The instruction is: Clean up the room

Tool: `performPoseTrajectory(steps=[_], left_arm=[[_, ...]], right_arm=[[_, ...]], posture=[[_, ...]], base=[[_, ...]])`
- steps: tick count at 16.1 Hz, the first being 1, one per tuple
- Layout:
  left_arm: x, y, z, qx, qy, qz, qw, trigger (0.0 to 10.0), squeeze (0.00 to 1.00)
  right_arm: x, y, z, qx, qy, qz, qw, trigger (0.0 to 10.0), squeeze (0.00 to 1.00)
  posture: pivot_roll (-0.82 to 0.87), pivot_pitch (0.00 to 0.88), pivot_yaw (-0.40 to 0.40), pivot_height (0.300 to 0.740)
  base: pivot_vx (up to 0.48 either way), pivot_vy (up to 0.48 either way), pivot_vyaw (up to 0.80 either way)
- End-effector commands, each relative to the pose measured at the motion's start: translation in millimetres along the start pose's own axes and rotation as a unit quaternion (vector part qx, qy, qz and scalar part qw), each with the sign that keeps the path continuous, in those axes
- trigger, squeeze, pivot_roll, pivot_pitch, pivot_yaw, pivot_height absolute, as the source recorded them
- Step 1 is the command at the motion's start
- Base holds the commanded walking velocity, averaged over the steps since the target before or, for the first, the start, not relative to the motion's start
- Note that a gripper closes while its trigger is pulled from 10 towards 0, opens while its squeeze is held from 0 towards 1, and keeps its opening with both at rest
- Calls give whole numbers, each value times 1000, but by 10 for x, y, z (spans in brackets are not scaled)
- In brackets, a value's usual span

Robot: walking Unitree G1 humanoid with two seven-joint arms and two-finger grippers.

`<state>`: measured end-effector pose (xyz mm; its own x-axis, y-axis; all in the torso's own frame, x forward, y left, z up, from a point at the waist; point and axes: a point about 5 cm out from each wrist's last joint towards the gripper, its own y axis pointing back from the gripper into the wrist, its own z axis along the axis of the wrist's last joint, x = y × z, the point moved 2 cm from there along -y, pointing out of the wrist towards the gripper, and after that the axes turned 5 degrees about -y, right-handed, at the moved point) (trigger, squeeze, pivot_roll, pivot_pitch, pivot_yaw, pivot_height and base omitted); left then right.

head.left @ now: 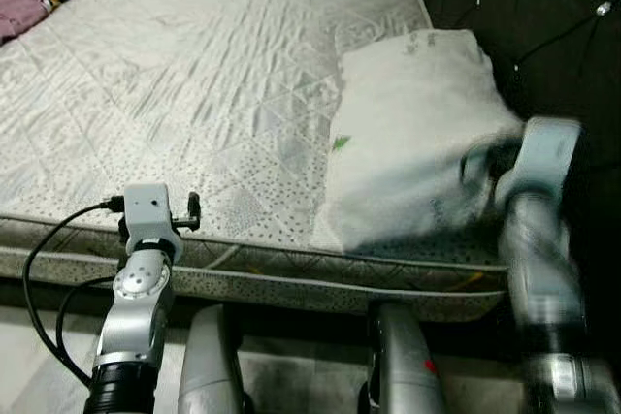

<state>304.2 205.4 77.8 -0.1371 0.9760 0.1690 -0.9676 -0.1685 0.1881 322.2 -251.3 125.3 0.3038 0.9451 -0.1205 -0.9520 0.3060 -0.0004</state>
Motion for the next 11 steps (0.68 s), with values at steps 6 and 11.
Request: performPoseTrajectory(steps=[6, 11], left_arm=[[-48, 31, -96, 16, -9, -12, 1000, 10000, 0], [-29, 26, -79, 12, -11, -8, 1000, 10000, 0]], right_arm=[[-128, 202, -116, 41, 12, -10, 999, 10000, 1000], [-266, 0, 731, -128, 103, -45, 985, 10000, 1000]], posture=[[28, 0, -7, 540], [20, 0, 1, 540]], base=[[0, 0, 0], [0, 0, 0]])
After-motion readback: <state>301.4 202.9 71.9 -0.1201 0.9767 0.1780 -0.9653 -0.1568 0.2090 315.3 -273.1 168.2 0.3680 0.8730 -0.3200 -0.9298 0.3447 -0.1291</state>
